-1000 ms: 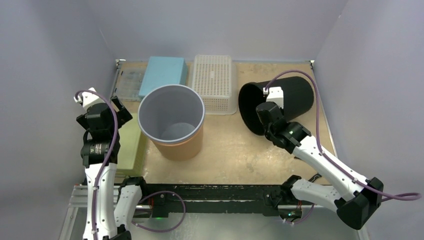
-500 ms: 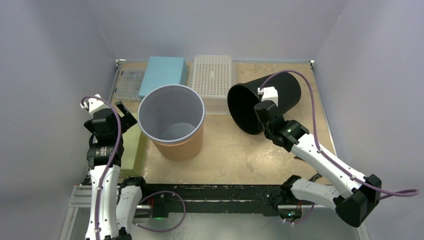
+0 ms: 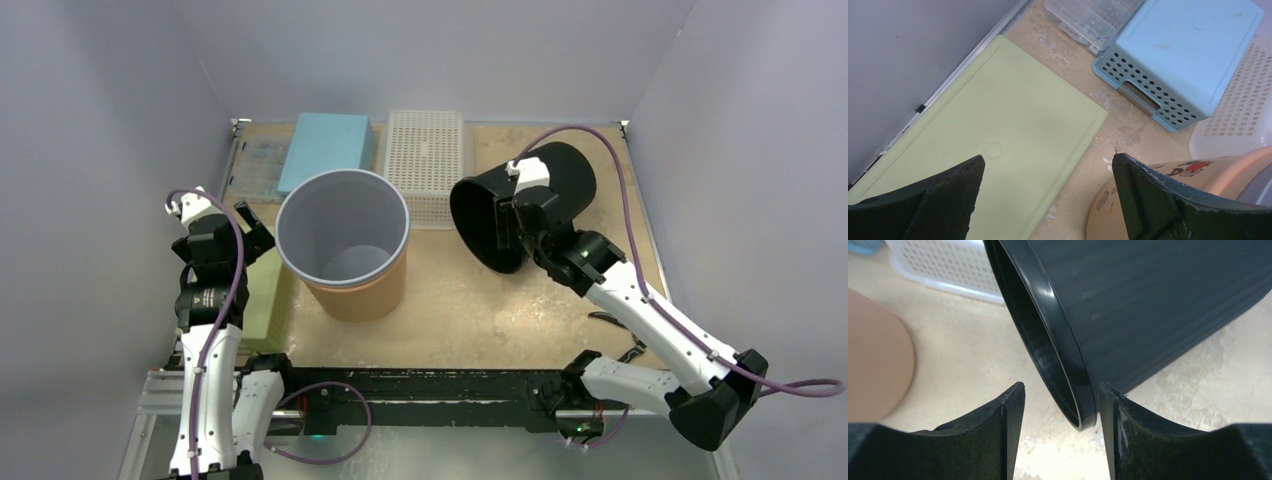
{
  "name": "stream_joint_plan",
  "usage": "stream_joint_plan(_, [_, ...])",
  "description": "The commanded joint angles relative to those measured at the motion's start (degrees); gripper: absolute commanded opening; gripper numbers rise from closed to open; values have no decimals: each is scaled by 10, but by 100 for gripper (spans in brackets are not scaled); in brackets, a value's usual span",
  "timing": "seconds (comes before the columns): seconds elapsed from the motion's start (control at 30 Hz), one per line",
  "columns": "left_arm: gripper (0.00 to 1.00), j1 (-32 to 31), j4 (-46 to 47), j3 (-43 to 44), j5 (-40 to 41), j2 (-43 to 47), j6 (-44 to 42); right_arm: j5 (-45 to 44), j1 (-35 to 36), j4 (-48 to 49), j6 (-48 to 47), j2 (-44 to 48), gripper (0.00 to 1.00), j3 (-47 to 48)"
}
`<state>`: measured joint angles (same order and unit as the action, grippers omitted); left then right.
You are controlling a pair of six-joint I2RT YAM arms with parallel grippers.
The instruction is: Turn the large container upside down
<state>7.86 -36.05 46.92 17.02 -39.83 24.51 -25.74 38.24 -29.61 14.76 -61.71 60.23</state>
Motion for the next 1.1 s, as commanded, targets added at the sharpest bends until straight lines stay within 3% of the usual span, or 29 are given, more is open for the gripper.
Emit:
stream_joint_plan(0.0, [98, 3, 23, -3, -9, -1, 7, 6, 2, 60, -53, -3, 59, 50])
stream_joint_plan(0.17, [99, 3, 26, -3, -14, -5, 6, 4, 1, 103, -110, -43, 59, 67])
stream_joint_plan(0.33, [98, 3, 28, -4, -19, -9, 5, 33, 0, 92, -121, -92, 46, 81])
stream_joint_plan(0.67, [99, 3, 30, -5, -26, -12, 4, 79, 2, 69, -133, -89, 1, 76])
stream_joint_plan(0.83, [99, 3, 30, -5, -28, -11, 4, 42, 18, 24, -112, -104, 0, 86])
stream_joint_plan(1.07, [99, 3, 31, -5, -30, -14, 4, -151, 145, -24, -84, -116, 0, 99])
